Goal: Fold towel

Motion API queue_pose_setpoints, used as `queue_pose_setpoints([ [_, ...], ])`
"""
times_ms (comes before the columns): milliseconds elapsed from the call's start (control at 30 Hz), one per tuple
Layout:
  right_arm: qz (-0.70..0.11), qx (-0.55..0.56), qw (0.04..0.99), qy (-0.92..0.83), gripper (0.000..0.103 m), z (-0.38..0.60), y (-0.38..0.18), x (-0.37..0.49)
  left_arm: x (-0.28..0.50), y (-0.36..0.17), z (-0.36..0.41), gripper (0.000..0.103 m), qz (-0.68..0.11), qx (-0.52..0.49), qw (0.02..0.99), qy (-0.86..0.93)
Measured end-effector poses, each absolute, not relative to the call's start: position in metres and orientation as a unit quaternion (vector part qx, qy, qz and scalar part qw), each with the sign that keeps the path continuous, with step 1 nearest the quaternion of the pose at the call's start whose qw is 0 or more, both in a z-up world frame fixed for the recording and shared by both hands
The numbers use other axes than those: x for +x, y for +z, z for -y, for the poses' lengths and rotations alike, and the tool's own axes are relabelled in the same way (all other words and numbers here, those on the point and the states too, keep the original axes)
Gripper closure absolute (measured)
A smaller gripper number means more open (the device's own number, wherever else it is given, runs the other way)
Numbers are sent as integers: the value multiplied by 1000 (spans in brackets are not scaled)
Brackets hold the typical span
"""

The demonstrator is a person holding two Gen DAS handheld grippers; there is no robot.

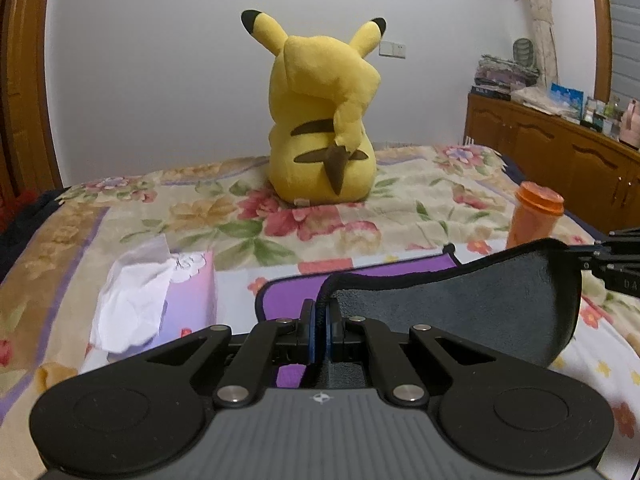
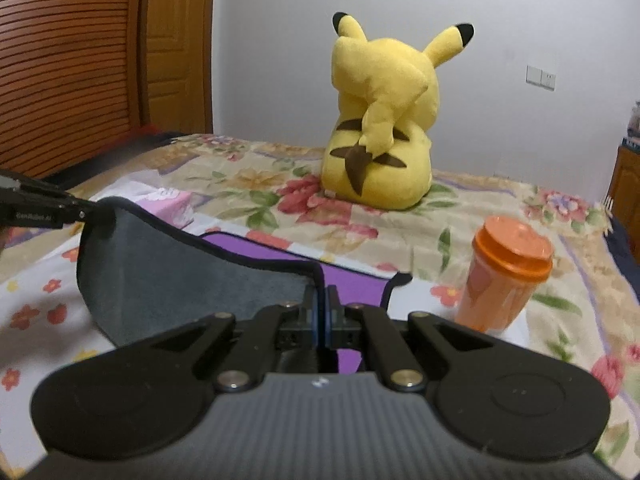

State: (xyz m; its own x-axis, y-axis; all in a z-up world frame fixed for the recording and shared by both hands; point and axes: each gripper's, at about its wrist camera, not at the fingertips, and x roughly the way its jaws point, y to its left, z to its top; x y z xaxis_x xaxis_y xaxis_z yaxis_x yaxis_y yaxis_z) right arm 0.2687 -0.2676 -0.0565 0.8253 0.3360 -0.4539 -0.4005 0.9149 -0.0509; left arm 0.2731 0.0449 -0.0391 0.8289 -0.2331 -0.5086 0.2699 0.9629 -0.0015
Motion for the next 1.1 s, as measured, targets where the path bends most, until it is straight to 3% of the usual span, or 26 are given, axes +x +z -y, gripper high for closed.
queue_pose_setpoints([
  [733,-175,-80,966,173,99,262,-46,313,321,-19,-40,95,-226,32,967,-115],
  [1100,-176,-68,969,160,99,257,-67,344,365,-52,-38,95,-246,30,964,-99],
])
